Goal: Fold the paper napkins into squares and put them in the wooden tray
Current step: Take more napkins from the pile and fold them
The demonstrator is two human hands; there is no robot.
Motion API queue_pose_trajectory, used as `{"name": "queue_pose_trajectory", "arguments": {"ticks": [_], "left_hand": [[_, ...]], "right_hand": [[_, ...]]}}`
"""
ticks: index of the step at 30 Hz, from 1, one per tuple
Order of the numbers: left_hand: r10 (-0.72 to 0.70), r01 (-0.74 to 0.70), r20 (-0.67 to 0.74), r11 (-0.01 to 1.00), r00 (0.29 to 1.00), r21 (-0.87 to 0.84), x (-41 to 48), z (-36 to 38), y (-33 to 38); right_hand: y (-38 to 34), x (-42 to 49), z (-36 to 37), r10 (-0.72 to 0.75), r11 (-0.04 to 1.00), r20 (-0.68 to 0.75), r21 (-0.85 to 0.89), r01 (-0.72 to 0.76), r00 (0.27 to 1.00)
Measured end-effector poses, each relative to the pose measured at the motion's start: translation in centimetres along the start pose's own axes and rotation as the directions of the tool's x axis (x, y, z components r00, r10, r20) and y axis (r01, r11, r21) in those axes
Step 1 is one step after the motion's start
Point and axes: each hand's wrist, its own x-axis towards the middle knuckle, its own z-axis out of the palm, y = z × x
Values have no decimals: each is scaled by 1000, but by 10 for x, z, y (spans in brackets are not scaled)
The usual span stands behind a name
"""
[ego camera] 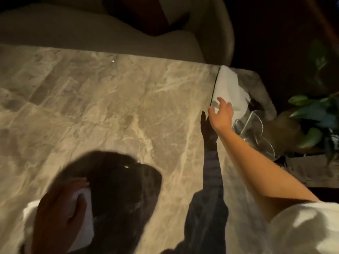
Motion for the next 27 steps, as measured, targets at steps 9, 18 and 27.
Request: {"name": "queue_pose_trajectory", "arguments": {"ticks": [9,18,27], "left_hand": [[-13,13,-5,993,1000,116,36,13,13],[-93,96,-24,988,995,124,52,17,12],[-99,107,-60,983,993,148,48,21,-4]], "right_hand": [[-21,41,18,266,911,-225,377,-168,937],[-33,59,33,207,970,-133,156,-185,969],[-66,-25,72,-529,847,78,115,519,845]]}}
